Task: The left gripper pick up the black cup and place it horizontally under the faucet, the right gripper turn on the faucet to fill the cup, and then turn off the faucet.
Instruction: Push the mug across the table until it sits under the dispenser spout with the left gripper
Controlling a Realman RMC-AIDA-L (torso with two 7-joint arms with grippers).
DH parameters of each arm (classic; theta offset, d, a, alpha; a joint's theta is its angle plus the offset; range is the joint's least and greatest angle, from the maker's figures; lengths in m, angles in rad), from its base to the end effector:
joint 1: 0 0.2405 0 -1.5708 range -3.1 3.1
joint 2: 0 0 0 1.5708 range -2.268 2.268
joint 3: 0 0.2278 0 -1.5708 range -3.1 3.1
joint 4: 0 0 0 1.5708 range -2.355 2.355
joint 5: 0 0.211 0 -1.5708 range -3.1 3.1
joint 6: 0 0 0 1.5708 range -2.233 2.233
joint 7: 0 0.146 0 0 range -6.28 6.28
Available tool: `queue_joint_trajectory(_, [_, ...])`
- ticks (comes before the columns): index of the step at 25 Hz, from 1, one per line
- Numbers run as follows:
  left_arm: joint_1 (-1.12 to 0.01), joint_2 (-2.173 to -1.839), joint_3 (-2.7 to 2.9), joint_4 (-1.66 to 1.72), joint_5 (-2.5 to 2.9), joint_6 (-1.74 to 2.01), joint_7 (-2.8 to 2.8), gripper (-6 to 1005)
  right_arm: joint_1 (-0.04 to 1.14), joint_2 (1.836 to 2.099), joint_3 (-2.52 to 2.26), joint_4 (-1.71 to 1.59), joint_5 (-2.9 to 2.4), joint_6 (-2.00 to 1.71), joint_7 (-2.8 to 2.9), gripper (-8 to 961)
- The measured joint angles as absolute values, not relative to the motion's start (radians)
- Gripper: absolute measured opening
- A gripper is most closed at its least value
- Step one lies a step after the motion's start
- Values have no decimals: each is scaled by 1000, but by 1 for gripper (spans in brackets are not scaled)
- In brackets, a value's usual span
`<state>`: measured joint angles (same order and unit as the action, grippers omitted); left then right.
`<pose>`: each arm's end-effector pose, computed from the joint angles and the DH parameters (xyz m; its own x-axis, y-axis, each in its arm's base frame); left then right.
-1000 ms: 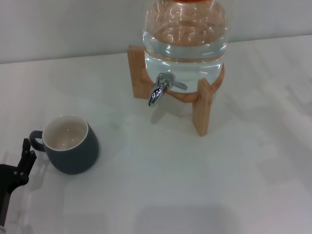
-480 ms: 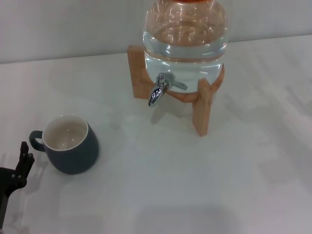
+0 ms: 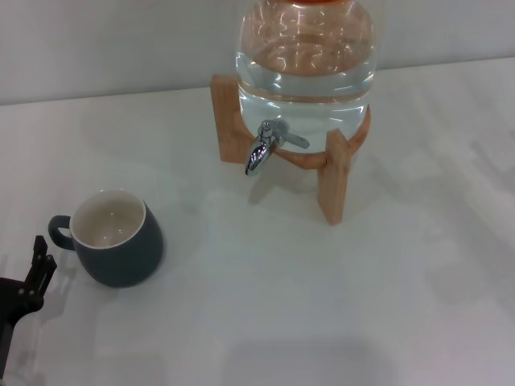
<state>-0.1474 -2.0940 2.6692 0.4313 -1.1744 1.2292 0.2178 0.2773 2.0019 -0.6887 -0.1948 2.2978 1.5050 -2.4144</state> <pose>-0.3109 0.2326 -0.0512 0.7671 0.0418 0.6401 0.6409 -0.0908 -0.7622 0.3397 0.2751 0.0964 0.4883 0.2164 -0.8454 -0.8144 -0.2349 -0.5306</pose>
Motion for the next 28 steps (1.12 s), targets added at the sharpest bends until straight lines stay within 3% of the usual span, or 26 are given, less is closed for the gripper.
queue_joint_trajectory(28, [-184, -2091, 2679, 359, -1162, 1205, 114, 878, 276, 2002, -700, -195, 2298, 1518, -2414, 839])
